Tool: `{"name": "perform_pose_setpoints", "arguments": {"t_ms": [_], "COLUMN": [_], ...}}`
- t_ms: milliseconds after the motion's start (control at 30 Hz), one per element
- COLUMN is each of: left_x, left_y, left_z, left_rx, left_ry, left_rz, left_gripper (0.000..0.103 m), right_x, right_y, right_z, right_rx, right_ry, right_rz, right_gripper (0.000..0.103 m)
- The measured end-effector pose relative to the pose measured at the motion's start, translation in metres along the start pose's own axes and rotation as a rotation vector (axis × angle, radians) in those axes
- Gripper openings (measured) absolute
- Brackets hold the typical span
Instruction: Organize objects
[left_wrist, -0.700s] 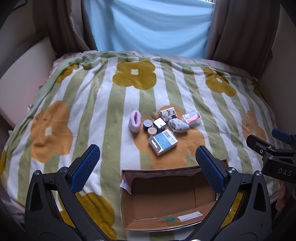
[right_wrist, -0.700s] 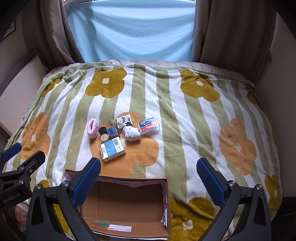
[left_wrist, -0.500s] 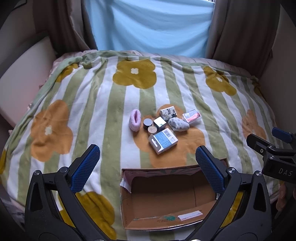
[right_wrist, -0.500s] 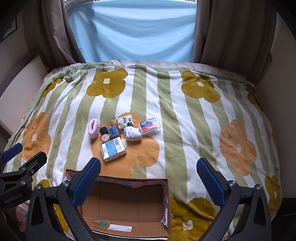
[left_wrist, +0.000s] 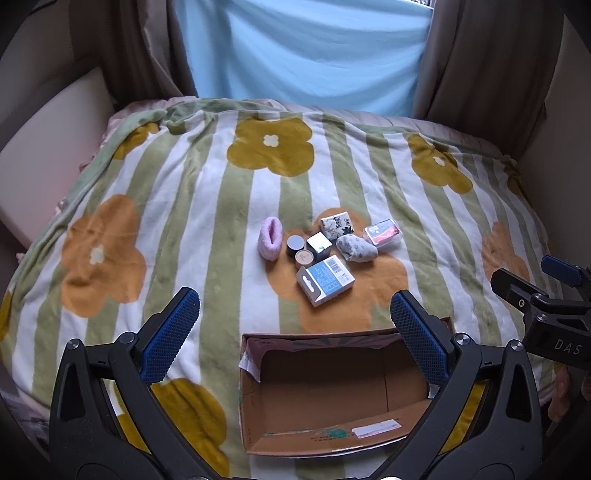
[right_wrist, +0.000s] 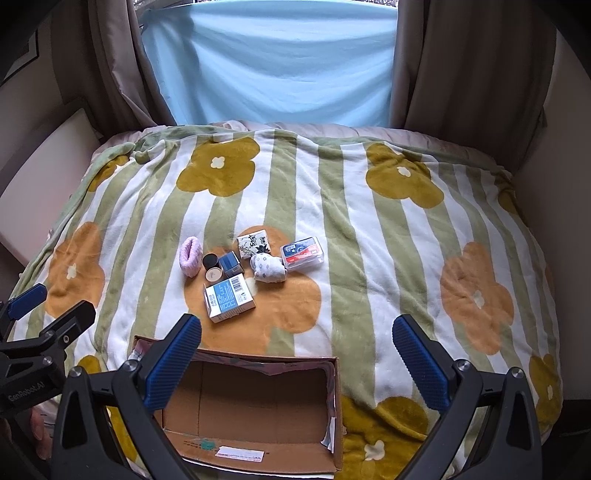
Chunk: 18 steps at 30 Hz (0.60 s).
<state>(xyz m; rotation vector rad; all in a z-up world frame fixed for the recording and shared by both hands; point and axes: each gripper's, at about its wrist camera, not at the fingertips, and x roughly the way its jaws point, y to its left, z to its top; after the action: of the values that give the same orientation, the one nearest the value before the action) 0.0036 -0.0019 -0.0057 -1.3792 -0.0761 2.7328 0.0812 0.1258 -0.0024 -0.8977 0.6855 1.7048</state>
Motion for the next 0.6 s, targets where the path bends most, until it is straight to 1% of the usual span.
{"name": "perform_pose_setpoints", "arguments": {"t_ms": [133,200,367,600], "left_x": [-0.003,0.000,-0.003,-0.007], "left_y": [0.002,0.002,-0.002,-0.004], "left_z": [-0.004,0.007,0.008,0.007], "left_rx": [-0.010,-0.012,-0.001,-0.012], "left_ry": [0.007,0.014,0.010,0.012], "left_rz": [-0.021,-0.027,-0.028,-0.040], "left_gripper": [0.103,0.102,0.102,0.102], "right_x": [-0.003,-0.004,-0.007,-0.011], "right_y": [0.003,0.005,0.005,0.004], "right_z": [0.002,0.002,0.002,-0.002], "right_rx": [-0.020,-0.022,-0.016,-0.018], "right_ry": [-0.002,-0.007,-0.011,-0.010], "right_rz": [-0.005,-0.003,-0.001,0.000], "right_gripper": [0.102,0.102,0.102,0.102]}}
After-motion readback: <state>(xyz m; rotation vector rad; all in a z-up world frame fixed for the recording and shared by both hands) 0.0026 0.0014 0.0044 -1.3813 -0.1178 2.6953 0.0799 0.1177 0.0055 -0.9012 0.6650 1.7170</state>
